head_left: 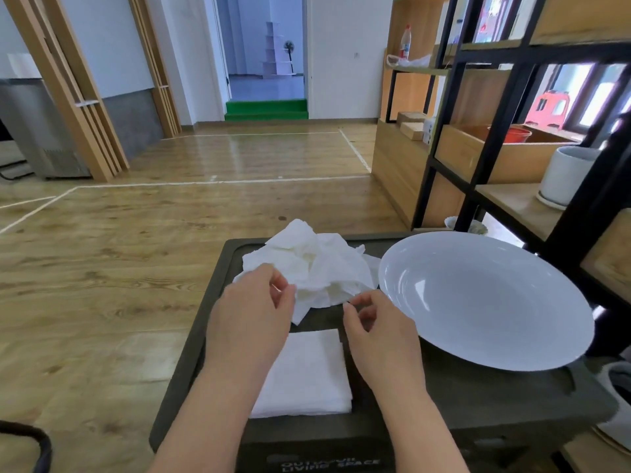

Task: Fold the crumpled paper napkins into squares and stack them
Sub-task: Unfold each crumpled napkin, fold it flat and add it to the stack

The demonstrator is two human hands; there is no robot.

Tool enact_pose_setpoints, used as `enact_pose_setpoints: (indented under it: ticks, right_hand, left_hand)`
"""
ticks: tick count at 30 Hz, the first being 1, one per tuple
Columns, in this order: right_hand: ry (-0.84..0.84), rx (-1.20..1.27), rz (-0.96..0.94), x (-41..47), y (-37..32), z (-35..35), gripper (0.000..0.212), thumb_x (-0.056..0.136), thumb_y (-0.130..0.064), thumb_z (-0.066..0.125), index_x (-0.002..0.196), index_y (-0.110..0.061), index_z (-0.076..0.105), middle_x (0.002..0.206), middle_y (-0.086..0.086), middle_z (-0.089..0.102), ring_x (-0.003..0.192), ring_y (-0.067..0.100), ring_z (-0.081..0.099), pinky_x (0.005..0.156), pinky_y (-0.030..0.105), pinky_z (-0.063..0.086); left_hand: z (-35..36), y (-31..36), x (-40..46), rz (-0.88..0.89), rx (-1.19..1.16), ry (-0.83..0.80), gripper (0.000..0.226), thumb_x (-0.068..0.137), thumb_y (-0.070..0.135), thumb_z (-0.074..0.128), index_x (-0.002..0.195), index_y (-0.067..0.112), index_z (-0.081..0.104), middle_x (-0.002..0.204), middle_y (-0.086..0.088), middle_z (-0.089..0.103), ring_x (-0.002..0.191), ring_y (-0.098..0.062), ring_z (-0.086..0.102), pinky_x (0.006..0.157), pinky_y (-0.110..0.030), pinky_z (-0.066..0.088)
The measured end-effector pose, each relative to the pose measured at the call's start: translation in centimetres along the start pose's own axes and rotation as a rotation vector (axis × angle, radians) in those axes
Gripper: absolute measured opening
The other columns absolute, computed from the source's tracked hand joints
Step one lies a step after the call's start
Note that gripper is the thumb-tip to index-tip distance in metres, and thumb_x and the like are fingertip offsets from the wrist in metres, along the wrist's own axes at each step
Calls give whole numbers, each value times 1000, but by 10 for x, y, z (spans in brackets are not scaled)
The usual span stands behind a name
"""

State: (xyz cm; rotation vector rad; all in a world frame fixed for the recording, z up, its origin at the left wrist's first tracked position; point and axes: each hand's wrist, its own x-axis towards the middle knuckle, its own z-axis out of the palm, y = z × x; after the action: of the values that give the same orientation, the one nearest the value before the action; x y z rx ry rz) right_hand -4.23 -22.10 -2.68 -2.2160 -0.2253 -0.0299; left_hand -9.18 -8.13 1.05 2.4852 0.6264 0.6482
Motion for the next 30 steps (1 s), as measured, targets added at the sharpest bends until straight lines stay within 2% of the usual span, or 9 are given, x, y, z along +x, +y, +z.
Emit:
enact_pose_setpoints:
  ticks: [3, 6, 10, 12, 15, 17, 20, 25, 30]
  right_hand:
    - [-12, 65, 21, 7, 2, -6, 2, 94, -35, 52, 97, -36, 52, 92, -17, 57, 71, -6, 50, 66, 4, 34]
    - [-30, 160, 18, 13, 5, -12, 3, 94, -34, 53, 95, -35, 55, 88, -20, 58, 75, -7, 52, 65, 2, 34]
    - [-17, 285, 13, 20, 11, -21, 6, 92, -32, 56, 88, -36, 59, 85, -20, 63, 81, -5, 58, 67, 6, 40]
    - [-1, 346, 26, 23, 13, -24, 5, 91, -33, 57, 89, -35, 61, 85, -19, 64, 82, -1, 61, 72, 11, 45]
    - [9, 422, 35, 26, 15, -27, 6, 90, -33, 58, 86, -36, 61, 83, -17, 66, 82, 2, 63, 71, 15, 47]
    - [17, 438, 33, 27, 15, -27, 8, 90, -34, 57, 84, -38, 59, 82, -19, 64, 82, 3, 63, 69, 14, 45]
    - [33, 438, 22, 27, 16, -26, 10, 91, -34, 57, 83, -40, 56, 83, -23, 61, 82, 3, 62, 66, 11, 43]
    - [60, 501, 20, 26, 12, -32, 10, 91, -30, 58, 96, -39, 56, 90, -24, 59, 84, 0, 60, 63, 11, 43]
    - [-46, 513, -61, 21, 3, -36, 48, 87, -30, 67, 120, -49, 37, 104, -29, 45, 90, -5, 53, 58, 6, 39]
  left_hand:
    - [23, 28, 28, 194, 80, -119, 10, 91, 36, 54, 93, 27, 59, 92, 12, 62, 87, -10, 57, 70, -26, 44]
    - [46, 45, 49, 416, 216, -223, 21, 90, 36, 55, 109, 27, 56, 109, 8, 58, 103, -14, 50, 85, -27, 40]
    - [65, 52, 58, 546, 293, -293, 30, 89, 40, 57, 117, 30, 55, 120, 8, 55, 112, -14, 45, 93, -27, 38]
    - [72, 51, 57, 562, 293, -299, 30, 90, 41, 56, 118, 31, 55, 122, 9, 55, 112, -13, 45, 92, -25, 37]
    - [79, 50, 57, 566, 265, -232, 22, 93, 39, 52, 111, 30, 60, 113, 9, 59, 103, -10, 47, 81, -20, 35]
    - [80, 50, 56, 549, 217, -187, 18, 94, 35, 51, 105, 28, 64, 106, 10, 61, 97, -8, 48, 75, -19, 35]
    - [75, 50, 54, 524, 112, -125, 18, 95, 32, 51, 99, 26, 68, 101, 11, 64, 96, -8, 49, 75, -19, 36]
    - [44, 56, 42, 467, -157, -80, 14, 93, 29, 55, 90, 27, 69, 87, 19, 64, 87, 0, 54, 72, -10, 36]
    - [-3, 57, 15, 384, -388, -85, 15, 91, 28, 59, 82, 35, 67, 79, 21, 67, 83, 3, 59, 68, -3, 39]
